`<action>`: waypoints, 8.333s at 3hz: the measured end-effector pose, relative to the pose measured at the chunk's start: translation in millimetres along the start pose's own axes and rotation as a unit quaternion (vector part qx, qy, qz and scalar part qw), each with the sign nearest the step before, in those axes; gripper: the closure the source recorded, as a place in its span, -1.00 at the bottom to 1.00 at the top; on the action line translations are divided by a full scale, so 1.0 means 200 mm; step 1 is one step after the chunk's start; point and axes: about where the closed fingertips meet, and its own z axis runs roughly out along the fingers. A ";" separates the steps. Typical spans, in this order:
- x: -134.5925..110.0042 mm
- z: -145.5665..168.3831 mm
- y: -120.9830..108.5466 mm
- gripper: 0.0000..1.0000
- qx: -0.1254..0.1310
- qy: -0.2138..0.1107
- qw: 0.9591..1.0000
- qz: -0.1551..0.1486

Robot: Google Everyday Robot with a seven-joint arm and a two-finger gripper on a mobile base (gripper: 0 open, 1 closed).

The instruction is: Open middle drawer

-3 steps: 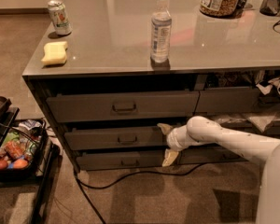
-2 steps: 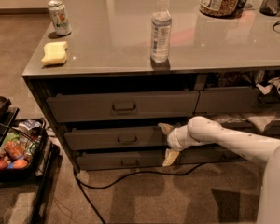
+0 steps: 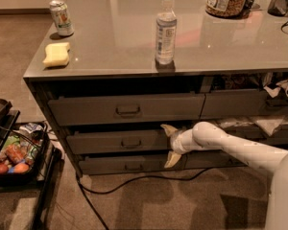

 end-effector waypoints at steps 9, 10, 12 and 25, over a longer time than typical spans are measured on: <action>0.14 0.33 -0.24 -0.64 0.029 -0.011 0.999 0.025; 0.14 0.33 -0.24 -0.38 0.029 -0.011 0.999 0.025; 0.14 0.33 -0.24 -0.02 0.029 -0.011 0.999 0.025; 0.10 0.23 -0.17 1.00 -0.007 -0.022 0.996 0.086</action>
Offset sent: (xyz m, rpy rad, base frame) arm 0.0651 0.0045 0.0215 -0.0150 -0.1404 0.0040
